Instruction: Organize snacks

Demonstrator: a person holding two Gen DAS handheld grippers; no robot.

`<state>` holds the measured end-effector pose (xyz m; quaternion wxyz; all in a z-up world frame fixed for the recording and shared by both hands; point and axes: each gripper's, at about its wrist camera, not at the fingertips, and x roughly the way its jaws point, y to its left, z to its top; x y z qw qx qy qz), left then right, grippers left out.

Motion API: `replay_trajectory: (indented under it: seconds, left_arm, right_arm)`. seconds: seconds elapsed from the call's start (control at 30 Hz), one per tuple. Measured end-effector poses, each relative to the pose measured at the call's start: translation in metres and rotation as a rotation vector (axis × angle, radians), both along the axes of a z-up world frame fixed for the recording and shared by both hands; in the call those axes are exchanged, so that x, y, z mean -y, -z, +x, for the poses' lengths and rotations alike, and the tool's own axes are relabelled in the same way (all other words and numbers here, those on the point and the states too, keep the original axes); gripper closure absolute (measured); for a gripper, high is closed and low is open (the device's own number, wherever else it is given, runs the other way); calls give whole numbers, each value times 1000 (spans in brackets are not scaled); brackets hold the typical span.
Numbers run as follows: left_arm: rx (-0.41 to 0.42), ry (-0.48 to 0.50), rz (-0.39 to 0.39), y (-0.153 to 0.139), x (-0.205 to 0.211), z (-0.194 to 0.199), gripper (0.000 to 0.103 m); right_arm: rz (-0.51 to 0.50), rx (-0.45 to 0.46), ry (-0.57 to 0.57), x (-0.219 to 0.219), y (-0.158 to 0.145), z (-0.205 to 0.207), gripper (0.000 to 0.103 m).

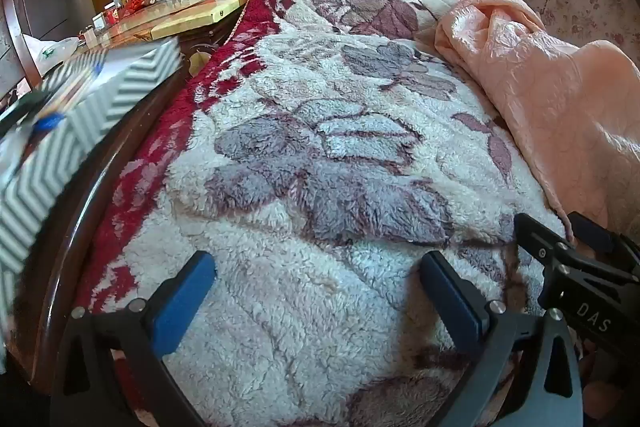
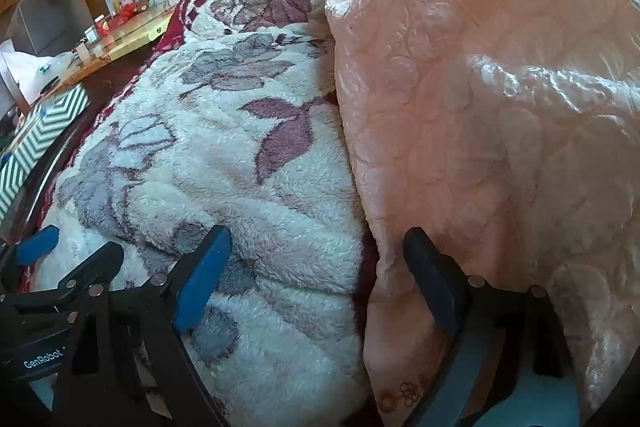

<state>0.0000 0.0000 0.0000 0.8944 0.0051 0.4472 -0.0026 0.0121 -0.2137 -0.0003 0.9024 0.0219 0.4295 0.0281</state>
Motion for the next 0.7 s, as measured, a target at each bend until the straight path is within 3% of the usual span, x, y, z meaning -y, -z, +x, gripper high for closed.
replay_trajectory:
  seconds: [0.7]
  left_arm:
    - [0, 0, 0, 0, 0, 0, 0]
  right_arm:
    - [1, -1, 0, 2, -2, 1, 13]
